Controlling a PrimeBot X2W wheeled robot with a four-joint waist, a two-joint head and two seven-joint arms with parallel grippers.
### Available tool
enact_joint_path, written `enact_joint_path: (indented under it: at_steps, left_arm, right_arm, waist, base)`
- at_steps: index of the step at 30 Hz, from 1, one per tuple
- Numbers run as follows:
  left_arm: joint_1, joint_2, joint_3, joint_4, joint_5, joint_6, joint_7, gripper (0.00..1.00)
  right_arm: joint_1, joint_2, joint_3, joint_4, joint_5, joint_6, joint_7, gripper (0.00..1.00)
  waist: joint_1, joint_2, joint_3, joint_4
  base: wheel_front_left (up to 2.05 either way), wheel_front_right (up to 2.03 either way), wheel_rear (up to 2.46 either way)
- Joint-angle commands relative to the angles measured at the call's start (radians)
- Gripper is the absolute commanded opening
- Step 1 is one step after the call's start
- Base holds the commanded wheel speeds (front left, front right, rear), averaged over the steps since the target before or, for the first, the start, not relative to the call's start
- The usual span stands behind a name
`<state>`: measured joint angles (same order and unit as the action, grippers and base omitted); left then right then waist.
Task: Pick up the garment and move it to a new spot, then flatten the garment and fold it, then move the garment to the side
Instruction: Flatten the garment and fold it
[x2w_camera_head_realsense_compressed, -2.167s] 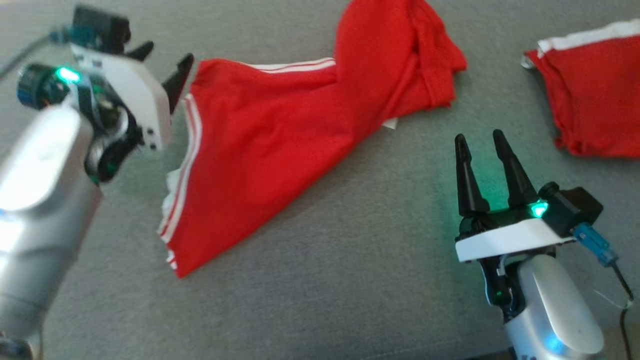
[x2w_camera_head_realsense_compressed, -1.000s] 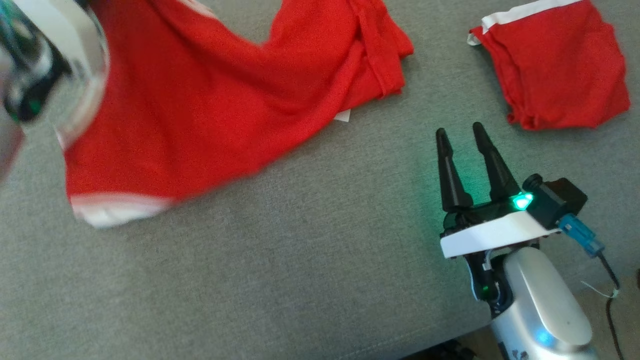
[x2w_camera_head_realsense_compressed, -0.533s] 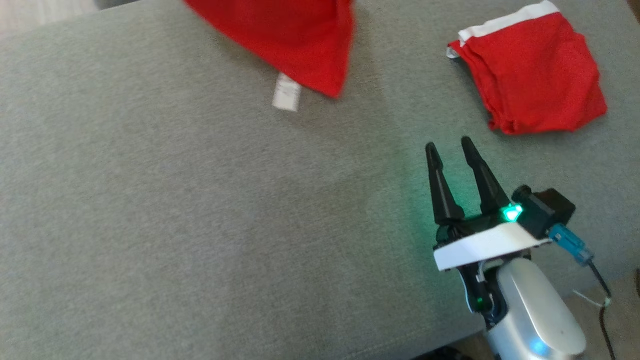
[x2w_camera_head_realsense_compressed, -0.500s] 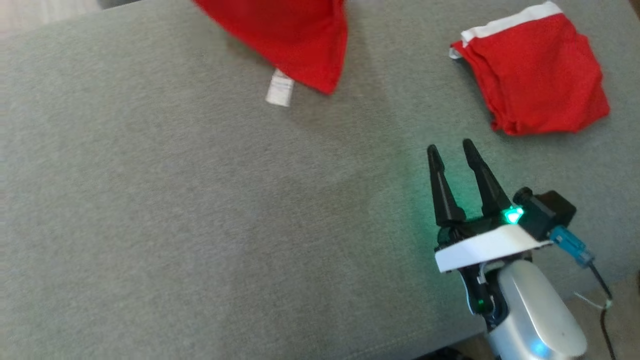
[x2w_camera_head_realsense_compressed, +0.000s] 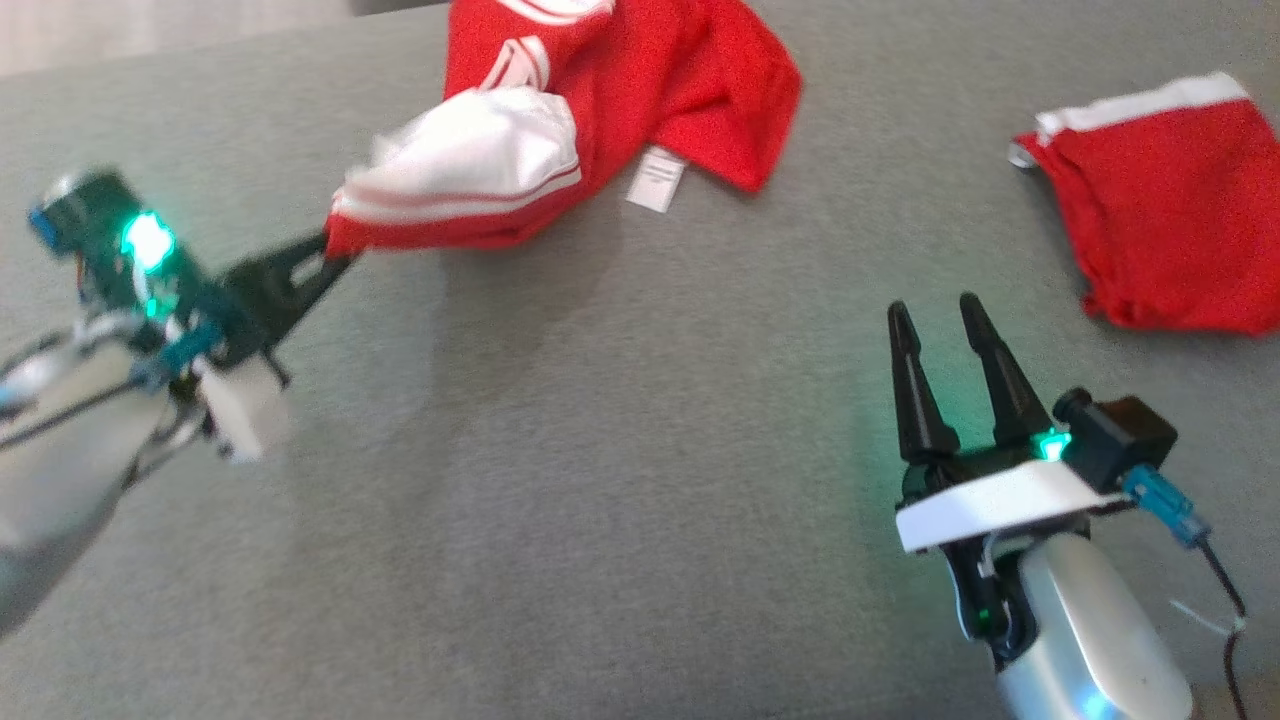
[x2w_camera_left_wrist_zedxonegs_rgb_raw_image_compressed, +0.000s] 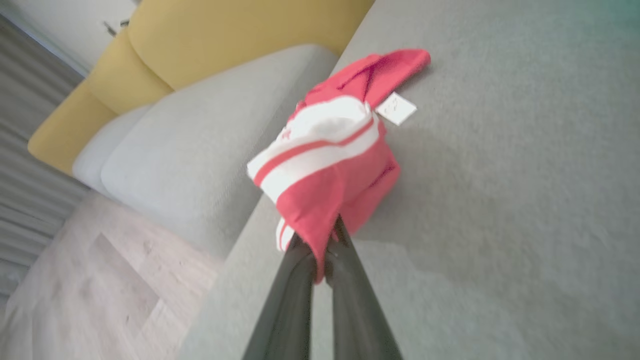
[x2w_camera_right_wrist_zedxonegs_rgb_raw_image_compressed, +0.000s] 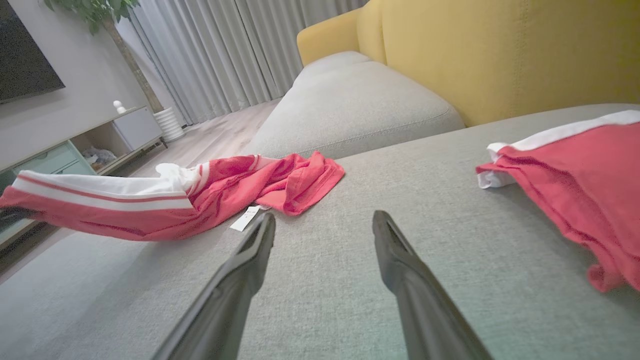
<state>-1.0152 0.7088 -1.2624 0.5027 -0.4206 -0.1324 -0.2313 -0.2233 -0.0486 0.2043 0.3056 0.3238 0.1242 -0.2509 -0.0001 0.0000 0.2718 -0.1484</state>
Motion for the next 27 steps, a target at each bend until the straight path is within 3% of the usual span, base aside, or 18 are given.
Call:
enact_joint_path:
  at_steps: [1,5,10,11,12,13,20,27]
  left_arm:
    - [-0.028,0.054,0.045,-0.029,-0.023,0.003,0.001,0.00]
    - [0.079,0.096,0.022,-0.071,-0.049,0.009,0.040,0.00]
    - [0.205,0.088,0.000,-0.141,-0.044,0.022,0.091,0.00]
    - [0.229,0.080,-0.003,-0.158,-0.037,0.025,0.100,0.10]
    - [0.252,0.070,-0.006,-0.175,-0.029,0.030,0.109,0.80]
    - [0.274,0.060,-0.008,-0.187,-0.026,0.035,0.120,1.00]
    - [0.347,-0.003,0.005,-0.217,-0.031,0.072,0.135,1.00]
    - [0.395,-0.069,0.241,-0.207,-0.260,0.257,0.018,1.00]
  right_arm:
    - [0.014,-0.002,0.014,-0.020,-0.009,0.007,-0.011,1.00]
    - [0.020,-0.002,0.011,-0.010,-0.023,0.007,-0.011,1.00]
    - [0.026,-0.002,0.004,0.001,-0.032,0.007,-0.011,1.00]
    - [0.027,-0.002,0.005,0.002,-0.034,0.007,-0.011,1.00]
    - [0.029,-0.002,0.004,0.004,-0.036,0.007,-0.011,1.00]
    - [0.030,-0.002,0.003,0.006,-0.038,0.007,-0.011,1.00]
    - [0.036,-0.002,-0.010,0.021,-0.055,0.007,-0.011,1.00]
    - [0.042,-0.002,-0.025,-0.014,-0.052,0.007,-0.011,1.00]
  waist:
    - [0.0001,0.0000,-0.022,0.040]
    - [0.0001,0.0000,-0.043,0.083]
    - [0.0001,0.0000,-0.073,0.123]
    - [0.0001,0.0000,-0.077,0.128]
    - [0.0001,0.0000,-0.082,0.134]
    - [0.0001,0.0000,-0.087,0.139]
    - [0.0001,0.0000,-0.112,0.170]
    - [0.0001,0.0000,-0.144,0.180]
  base:
    - [0.00,0.00,0.00]
    - [0.00,0.00,0.00]
    - [0.00,0.00,0.00]
    - [0.00,0.00,0.00]
    - [0.00,0.00,0.00]
    - [0.00,0.00,0.00]
    - [0.00,0.00,0.00]
    - [0.00,0.00,0.00]
